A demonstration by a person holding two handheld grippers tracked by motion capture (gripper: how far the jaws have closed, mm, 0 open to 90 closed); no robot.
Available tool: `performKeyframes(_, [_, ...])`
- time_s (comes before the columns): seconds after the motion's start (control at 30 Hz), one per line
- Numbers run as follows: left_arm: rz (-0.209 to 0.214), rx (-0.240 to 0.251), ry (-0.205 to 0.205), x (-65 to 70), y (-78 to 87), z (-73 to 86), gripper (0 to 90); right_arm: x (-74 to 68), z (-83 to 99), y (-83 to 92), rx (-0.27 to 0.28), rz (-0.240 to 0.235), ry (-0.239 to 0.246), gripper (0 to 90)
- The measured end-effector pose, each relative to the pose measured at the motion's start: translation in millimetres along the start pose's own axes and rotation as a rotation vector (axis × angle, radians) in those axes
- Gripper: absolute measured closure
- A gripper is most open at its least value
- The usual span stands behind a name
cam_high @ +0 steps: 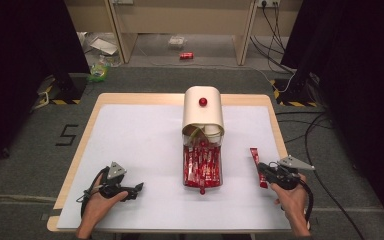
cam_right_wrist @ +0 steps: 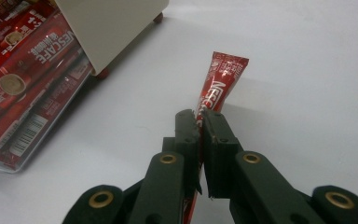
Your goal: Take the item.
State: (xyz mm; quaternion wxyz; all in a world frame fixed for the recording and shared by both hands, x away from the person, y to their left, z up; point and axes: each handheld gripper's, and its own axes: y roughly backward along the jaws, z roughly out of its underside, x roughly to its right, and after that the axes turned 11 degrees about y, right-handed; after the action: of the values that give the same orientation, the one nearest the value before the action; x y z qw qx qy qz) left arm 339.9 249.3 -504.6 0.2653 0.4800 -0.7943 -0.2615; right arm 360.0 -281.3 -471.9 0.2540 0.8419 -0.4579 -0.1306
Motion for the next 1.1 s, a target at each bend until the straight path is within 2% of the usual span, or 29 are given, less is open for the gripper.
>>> performKeyframes(0.37, [0.000,0.000,0.000,0.0,0.0,0.0,7.7,3.1,4.1,-9.8,-0.029,0.011,-0.004,85.6])
performKeyframes(0.77, [0.000,0.000,0.000,0.1,0.0,0.0,7.7,8.4,8.7,-12.3,-0.056,0.027,-0.012,84.2])
performKeyframes(1.1, [0.000,0.000,0.000,0.0,0.1,0.0,7.7,4.1,4.6,-10.9,-0.040,0.032,-0.004,69.7])
